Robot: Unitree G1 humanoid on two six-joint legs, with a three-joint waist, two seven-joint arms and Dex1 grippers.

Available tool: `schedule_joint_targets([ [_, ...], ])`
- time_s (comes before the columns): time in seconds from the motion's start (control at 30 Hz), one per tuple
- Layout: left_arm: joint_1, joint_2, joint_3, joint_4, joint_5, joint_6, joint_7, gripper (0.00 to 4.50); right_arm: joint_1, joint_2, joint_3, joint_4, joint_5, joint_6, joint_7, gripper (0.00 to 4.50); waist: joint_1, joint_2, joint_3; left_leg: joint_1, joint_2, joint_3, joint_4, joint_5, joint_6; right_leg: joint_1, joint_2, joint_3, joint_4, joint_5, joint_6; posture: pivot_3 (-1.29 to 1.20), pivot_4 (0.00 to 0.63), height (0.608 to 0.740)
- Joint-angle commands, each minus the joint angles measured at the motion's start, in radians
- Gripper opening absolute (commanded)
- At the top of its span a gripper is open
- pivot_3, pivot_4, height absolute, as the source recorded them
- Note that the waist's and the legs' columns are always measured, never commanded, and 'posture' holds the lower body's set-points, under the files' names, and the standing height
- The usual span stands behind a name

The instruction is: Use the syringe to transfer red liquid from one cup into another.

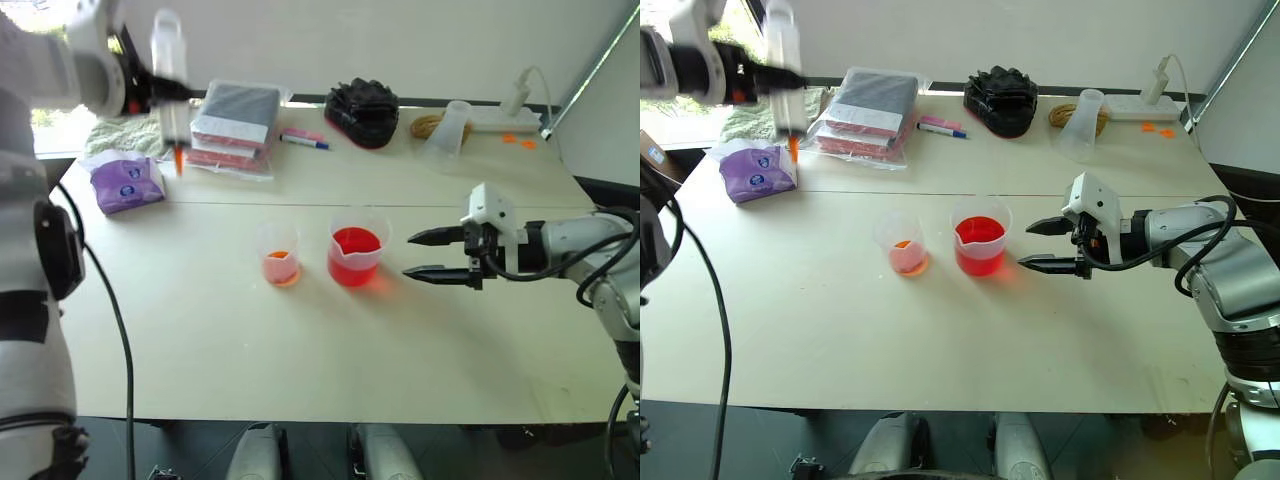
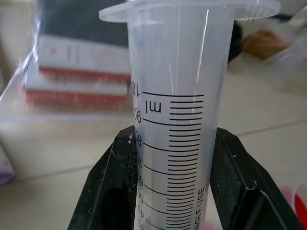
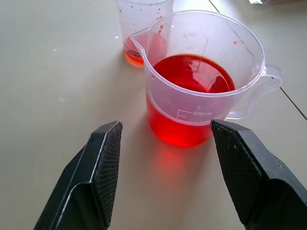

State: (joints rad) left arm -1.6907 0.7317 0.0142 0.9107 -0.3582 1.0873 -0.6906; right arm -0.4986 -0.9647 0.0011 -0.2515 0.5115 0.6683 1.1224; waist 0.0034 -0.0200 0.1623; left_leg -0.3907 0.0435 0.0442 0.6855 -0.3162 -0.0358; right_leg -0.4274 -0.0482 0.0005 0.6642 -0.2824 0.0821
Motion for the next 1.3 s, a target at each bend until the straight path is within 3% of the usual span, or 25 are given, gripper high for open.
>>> schedule_joint_targets([
  [0.03, -0.035, -0.107, 0.075, 0.044, -0.019, -0.18, -0.013, 1.48, 0.031, -0.016, -0.079, -0.063, 0.011, 0.003, -0.036, 3.06, 0.007, 0.0, 0.0, 0.0, 0.0, 0.0, 0.0, 0.0, 0.0, 0.0, 0.0, 0.0, 0.0, 0.0, 0.0, 0.0, 0.15, 0.74],
  [0.17, 0.014, -0.268, 0.111, 0.046, -0.036, -0.346, -0.072, 1.48, 0.091, -0.022, -0.135, -0.122, 0.027, 0.033, -0.081, 3.06, 0.009, 0.0, 0.0, 0.0, 0.0, 0.0, 0.001, 0.001, -0.002, 0.0, 0.0, 0.0, 0.0, 0.0, 0.0, 0.0, 0.15, 0.74],
  [0.43, 0.108, -0.47, 0.084, 0.077, -0.024, -0.574, -0.303, 1.48, 0.237, -0.027, -0.284, -0.255, 0.066, 0.106, -0.164, 3.06, -0.007, 0.0, 0.0, 0.0, 0.001, 0.0, 0.0, 0.002, -0.003, -0.001, 0.002, 0.0, 0.001, 0.0, 0.0, 0.0, 0.15, 0.74],
  [0.67, 0.206, -0.526, -0.042, 0.032, 0.068, -0.71, -0.526, 1.48, 0.315, -0.016, -0.344, -0.335, 0.107, 0.143, -0.225, 3.06, -0.018, 0.001, 0.0, 0.001, 0.0, 0.0, 0.0, -0.001, 0.001, 0.0, 0.002, 0.002, 0.001, 0.0, 0.0, 0.0, 0.15, 0.74],
  [0.93, 0.324, -0.541, -0.084, -0.048, 0.112, -0.839, -0.615, 1.48, 0.32, -0.014, -0.36, -0.338, 0.13, 0.139, -0.256, 3.06, -0.012, 0.001, 0.0, 0.001, 0.0, 0.0, 0.0, -0.001, 0.002, 0.0, 0.002, 0.002, 0.001, 0.0, 0.0, 0.0, 0.15, 0.74],
  [1.3, 0.499, -0.577, 0.025, -0.23, -0.027, -0.71, -0.56, 1.48, 0.076, 0.022, -0.349, -0.234, 0.269, 0.206, -0.329, 3.06, -0.014, 0.001, 0.0, 0.001, 0.001, -0.002, 0.0, -0.001, 0.003, 0.0, 0.002, 0.002, 0.001, 0.0, 0.0, 0.0, 0.15, 0.74],
])
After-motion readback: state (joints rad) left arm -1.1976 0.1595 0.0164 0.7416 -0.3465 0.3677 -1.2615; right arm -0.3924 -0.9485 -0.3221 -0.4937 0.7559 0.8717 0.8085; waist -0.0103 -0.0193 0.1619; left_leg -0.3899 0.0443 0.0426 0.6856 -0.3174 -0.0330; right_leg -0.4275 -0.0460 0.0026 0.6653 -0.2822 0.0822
